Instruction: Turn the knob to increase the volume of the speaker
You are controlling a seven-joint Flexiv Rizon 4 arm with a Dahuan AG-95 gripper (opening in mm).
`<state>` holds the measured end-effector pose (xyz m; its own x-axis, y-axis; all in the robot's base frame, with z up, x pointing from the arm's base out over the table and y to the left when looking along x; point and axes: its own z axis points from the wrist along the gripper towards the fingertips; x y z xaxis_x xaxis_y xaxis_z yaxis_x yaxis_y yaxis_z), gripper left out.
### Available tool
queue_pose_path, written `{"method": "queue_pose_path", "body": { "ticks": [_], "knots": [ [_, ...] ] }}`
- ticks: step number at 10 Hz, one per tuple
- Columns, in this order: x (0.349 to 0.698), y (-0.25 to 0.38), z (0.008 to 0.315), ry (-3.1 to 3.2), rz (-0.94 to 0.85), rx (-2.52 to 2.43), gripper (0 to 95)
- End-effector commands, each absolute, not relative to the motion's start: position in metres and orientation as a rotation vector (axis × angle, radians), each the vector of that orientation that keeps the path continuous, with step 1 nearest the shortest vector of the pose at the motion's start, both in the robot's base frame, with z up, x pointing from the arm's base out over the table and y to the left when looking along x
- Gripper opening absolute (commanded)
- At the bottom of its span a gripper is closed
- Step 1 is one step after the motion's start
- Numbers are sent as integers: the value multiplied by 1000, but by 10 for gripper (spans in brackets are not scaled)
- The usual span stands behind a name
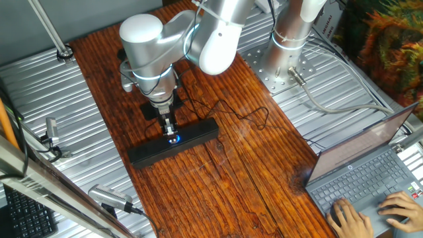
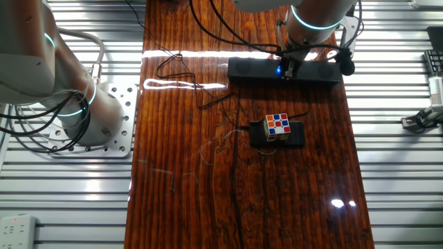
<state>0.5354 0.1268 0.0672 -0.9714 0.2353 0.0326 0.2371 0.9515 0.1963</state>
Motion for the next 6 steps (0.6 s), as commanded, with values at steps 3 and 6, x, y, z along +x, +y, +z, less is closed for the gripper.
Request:
{"method": "queue_pose_path", "body": {
  "ticks": [3,6],
  "knots": [
    [535,126,67,-3104,-301,-325,190],
    [535,126,67,-3108,-300,-311,380]
  ]
}}
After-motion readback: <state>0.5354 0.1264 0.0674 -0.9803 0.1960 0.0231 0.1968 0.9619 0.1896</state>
